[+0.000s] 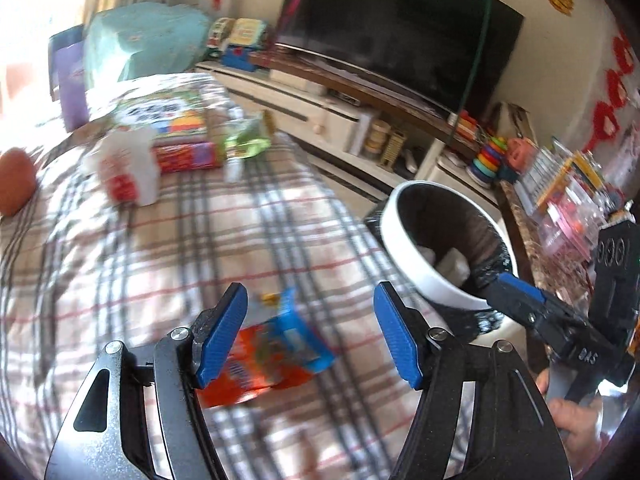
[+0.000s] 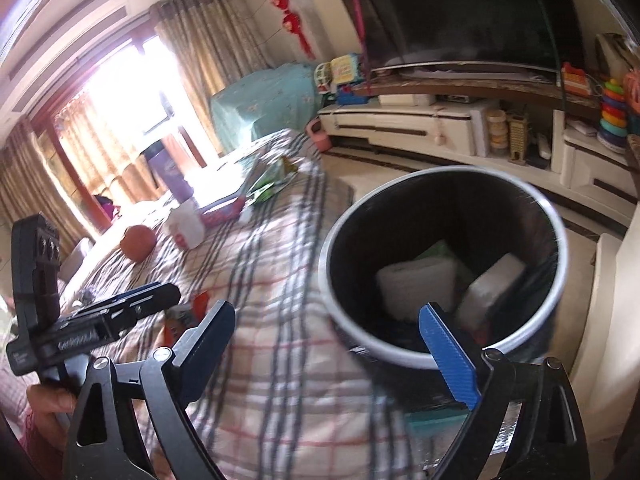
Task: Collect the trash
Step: 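Move both open tools back toward the white plastic bag and red snack wrapper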
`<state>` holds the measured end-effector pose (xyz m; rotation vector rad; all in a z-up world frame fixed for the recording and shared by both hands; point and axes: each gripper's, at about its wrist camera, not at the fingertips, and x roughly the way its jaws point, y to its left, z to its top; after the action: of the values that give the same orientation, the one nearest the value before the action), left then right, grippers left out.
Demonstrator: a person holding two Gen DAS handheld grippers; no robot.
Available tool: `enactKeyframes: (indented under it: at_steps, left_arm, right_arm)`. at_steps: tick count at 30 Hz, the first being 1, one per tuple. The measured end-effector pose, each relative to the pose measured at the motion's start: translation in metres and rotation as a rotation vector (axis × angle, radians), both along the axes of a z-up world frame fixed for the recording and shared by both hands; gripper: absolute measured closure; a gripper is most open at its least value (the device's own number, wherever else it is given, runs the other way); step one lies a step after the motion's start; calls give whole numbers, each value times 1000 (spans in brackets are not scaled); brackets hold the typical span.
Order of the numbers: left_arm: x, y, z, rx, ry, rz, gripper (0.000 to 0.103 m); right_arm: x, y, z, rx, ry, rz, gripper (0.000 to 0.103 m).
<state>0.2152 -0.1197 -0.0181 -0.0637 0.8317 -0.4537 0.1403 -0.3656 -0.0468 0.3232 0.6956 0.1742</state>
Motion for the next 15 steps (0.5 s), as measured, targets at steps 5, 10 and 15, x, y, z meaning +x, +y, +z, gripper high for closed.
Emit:
enactKeyframes:
  at_steps: [5,10,15]
  left_arm:
    - [1,37,-6,-5,6,70,36]
    - [4,67,-16,4,21,133,36]
    - [11,90,-25,13,42,186,36]
  right_arm:
    - [4,32,-7,-2,19,67,8]
    - [7,62,-14,-7,32,131,8]
    - [11,86,-19,-11,38,181,8]
